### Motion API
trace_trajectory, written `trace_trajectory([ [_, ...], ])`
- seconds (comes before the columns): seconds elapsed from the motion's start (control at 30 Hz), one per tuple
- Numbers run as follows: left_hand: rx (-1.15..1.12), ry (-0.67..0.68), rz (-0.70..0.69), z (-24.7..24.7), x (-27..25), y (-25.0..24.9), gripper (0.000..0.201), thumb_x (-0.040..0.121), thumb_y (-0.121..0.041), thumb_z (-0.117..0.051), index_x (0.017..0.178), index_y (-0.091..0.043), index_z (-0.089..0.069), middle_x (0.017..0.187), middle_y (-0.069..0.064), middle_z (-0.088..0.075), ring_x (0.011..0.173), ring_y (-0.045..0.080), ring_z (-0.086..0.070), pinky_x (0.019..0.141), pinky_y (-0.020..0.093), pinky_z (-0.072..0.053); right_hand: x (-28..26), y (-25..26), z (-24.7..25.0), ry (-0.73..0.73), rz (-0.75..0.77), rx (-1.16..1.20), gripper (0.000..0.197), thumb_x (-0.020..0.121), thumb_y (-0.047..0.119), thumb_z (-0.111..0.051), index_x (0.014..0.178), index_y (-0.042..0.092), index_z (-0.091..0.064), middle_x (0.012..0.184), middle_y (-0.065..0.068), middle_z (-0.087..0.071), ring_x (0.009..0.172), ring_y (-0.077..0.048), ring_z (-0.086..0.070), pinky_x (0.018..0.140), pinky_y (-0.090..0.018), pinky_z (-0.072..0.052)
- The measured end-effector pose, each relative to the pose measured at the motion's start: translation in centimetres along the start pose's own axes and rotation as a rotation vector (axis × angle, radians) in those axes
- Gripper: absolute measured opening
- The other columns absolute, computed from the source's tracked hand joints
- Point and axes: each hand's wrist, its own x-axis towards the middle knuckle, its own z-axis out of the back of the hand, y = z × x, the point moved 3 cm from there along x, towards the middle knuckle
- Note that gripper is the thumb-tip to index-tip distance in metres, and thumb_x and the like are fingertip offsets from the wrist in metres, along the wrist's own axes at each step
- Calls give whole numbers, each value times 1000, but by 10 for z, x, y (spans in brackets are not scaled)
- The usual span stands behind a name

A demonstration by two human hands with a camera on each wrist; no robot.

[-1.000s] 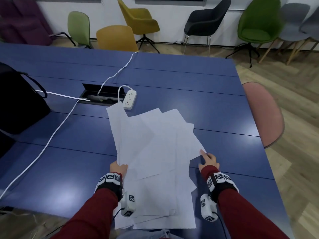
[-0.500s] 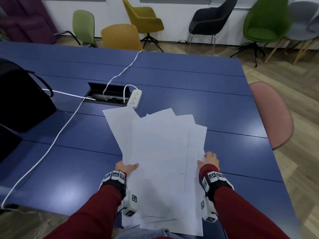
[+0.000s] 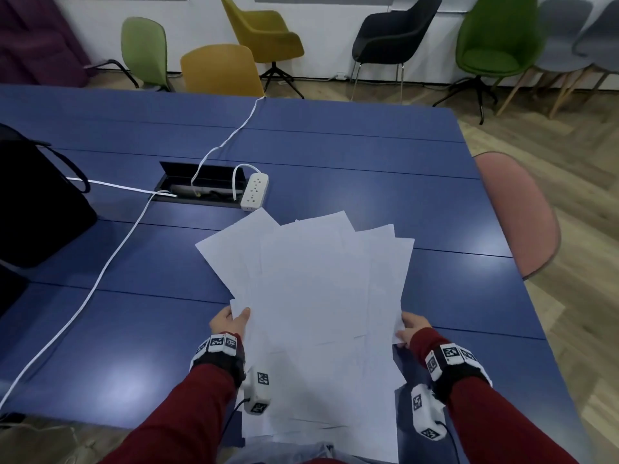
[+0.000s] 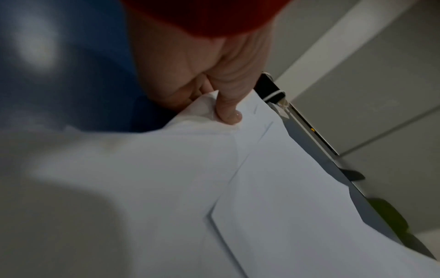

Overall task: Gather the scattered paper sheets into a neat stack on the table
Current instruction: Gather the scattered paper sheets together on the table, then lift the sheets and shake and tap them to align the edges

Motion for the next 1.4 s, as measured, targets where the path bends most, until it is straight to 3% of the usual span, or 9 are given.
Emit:
trace_trajectory([
  [0.2,139,154,-136,-24,7,-4,18,72,-3,-74,90,-1,-72,86,15,-73,80,29,-68,79,40,-56,-4,15,-11,-32,-227,509,27,79,17,-48,54,10,-40,45,-7,-50,48,-22,-45,50,-24,-36],
  [0.3,136,163,-131,-24,5,-9,8,80,-14,-70,75,-8,-67,68,9,-61,62,21,-54,64,27,-46,1,5,-7,-34,-173,853,47,87,53,-45,92,11,-66,78,-13,-74,81,-26,-65,77,-35,-51],
  [0.4,122,85,-164,-17,18,-5,34,92,-21,-53,63,-9,-41,64,8,-32,63,17,-28,53,28,-22,5,-1,-11,8,-181,762,83,66,71,-62,128,16,-52,126,-10,-60,117,-29,-53,105,-44,-38],
  [0.53,133,137,-202,-28,21,-8,33,92,-15,-53,62,-8,-41,66,5,-34,67,17,-28,62,29,-27,1,-6,-22,-131,-45,345,54,86,27,-62,132,3,-47,135,-11,-53,125,-29,-51,108,-39,-37],
  [0.7,240,299,-230,-50,20,-32,26,92,-17,-52,69,-6,-50,73,10,-45,73,17,-38,60,27,-32,-8,-6,-17,-166,-99,201,52,86,10,-59,134,-6,-44,136,-19,-52,126,-33,-50,110,-38,-35],
  [0.8,255,264,-226,-42,17,-47,27,93,-20,-49,71,-6,-49,76,12,-46,75,17,-40,57,29,-32,-13,-12,-4,-137,-148,193,61,84,8,-63,137,-8,-38,140,-22,-47,129,-34,-47,111,-39,-33],
  [0.97,309,375,-139,-47,-1,-26,35,91,-27,-57,112,0,-63,114,12,-65,107,27,-60,98,38,-46,-18,-14,-18,40,-155,66,66,80,13,-69,137,-4,-40,142,-17,-47,130,-28,-47,110,-32,-33],
  [1.1,357,504,-73,-68,-24,-23,44,81,-16,-71,120,0,-61,123,17,-65,114,29,-62,94,30,-47,-20,-3,-33,-39,-165,103,81,75,25,-74,139,-5,-35,142,-19,-45,130,-30,-46,111,-36,-34],
  [1.4,143,542,-11,-59,-22,-31,54,62,-26,-85,107,-1,-68,110,13,-71,93,25,-68,86,35,-55,-23,-8,-6,-182,-43,357,54,79,0,-67,128,-8,-46,126,-16,-56,115,-34,-56,97,-37,-42],
])
